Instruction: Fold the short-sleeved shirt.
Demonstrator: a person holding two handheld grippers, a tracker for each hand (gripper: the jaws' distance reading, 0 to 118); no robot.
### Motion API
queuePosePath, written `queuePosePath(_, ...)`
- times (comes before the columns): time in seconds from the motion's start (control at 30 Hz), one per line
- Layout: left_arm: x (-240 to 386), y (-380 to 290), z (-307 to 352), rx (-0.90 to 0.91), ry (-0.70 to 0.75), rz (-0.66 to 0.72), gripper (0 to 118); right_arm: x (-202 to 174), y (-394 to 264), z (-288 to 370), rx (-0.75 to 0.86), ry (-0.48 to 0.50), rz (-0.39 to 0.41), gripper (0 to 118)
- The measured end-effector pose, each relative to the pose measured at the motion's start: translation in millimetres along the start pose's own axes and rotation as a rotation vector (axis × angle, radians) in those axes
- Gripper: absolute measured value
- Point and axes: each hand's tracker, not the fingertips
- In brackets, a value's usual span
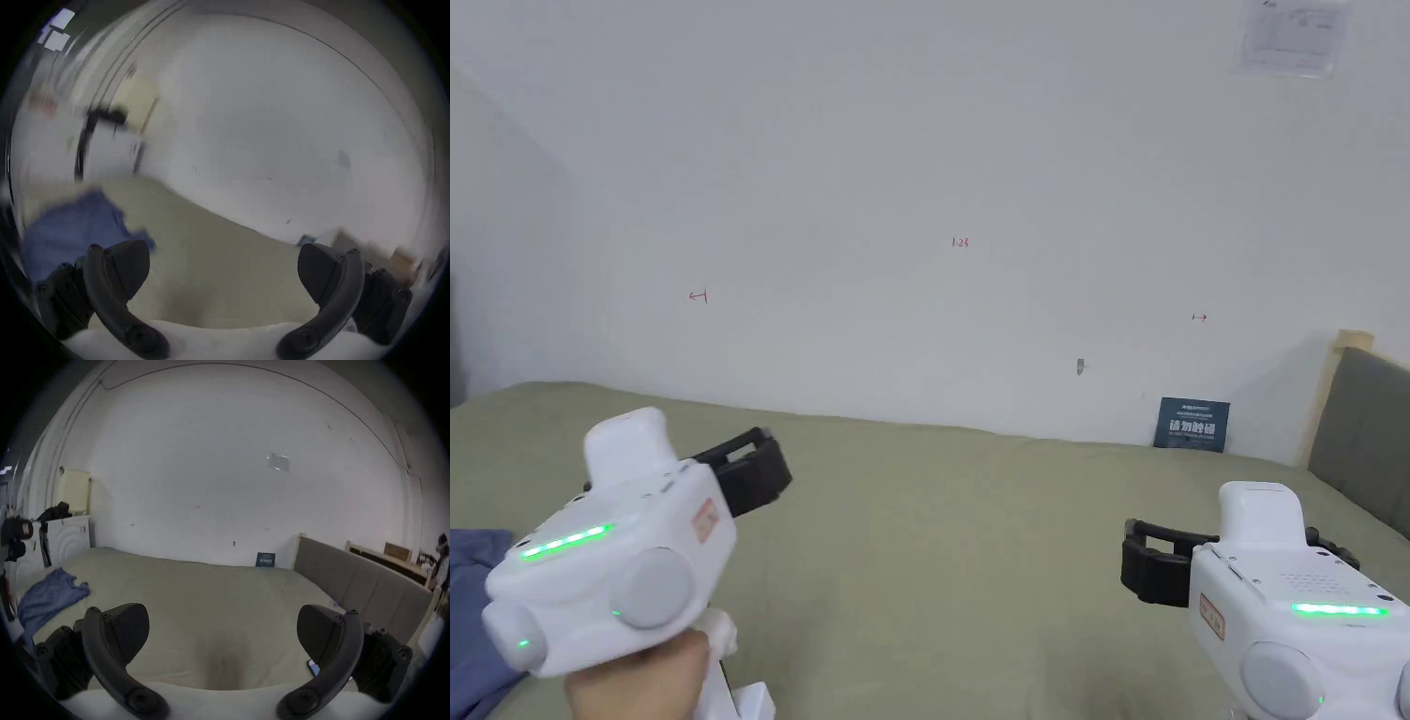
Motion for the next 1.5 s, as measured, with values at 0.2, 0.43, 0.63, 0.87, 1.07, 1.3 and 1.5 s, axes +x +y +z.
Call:
queuePosePath(0.2, 17, -7, 10, 0.018, -0.068, -0.074, 118, -7, -3, 2, -0.020, -0.003, -0.041, 118)
queuePosePath(0.43, 24, -11, 17, 0.027, -0.072, -0.171, 118, -9, -1, 4, -0.014, -0.007, -0.025, 118)
queuePosePath(0.63, 19, 0, 9, 0.005, -0.078, -0.087, 118, -17, 1, 9, 0.012, -0.008, 0.045, 118)
queuePosePath(0.87, 22, 6, 13, 0.023, -0.082, -0.130, 118, -14, 5, 5, -0.006, -0.009, 0.000, 118)
queuePosePath(1.07, 16, 13, 10, -0.028, -0.129, 0.011, 118, -27, 9, 6, 0.014, -0.010, 0.149, 118)
queuePosePath(1.3, -62, -36, -23, -0.369, -0.148, 1.523, 118, -80, -54, 6, 0.319, -0.196, 1.539, 117)
queuePosePath(1.5, -70, -43, -2, -0.181, 0.001, 1.203, 118, -69, -56, 6, 0.272, -0.027, 1.330, 117)
